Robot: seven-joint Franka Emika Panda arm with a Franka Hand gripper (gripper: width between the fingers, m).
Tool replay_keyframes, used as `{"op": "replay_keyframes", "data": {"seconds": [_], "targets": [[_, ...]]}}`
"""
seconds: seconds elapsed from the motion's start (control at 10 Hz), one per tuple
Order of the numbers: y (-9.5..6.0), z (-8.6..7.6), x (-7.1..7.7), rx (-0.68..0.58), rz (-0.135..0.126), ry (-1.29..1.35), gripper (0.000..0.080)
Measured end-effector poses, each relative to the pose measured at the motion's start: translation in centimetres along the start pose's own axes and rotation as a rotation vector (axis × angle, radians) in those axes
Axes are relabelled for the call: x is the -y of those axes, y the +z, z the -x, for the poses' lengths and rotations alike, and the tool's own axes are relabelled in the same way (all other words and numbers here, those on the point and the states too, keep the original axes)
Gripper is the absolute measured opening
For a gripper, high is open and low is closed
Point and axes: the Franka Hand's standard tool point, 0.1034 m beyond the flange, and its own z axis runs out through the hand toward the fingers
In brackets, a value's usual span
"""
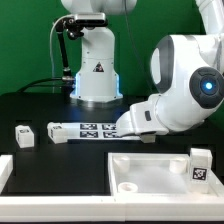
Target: Assemble square table
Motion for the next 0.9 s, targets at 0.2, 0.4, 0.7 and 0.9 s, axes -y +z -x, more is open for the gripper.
{"op": "replay_keyframes", "data": {"seconds": [0.2, 0.4, 0.7, 0.9], "targets": [[-0.07, -0.03, -0.26, -0.001, -0.005, 0.004, 0.0639], [-0.06, -0.03, -0.33, -0.001, -0.007, 0.005, 0.0285], [-0.07, -0.03, -0.43, -0.001, -0.009, 0.007, 0.0289], [-0.07, -0.03, -0.50, -0.001, -0.010, 0.008, 0.0289]]}}
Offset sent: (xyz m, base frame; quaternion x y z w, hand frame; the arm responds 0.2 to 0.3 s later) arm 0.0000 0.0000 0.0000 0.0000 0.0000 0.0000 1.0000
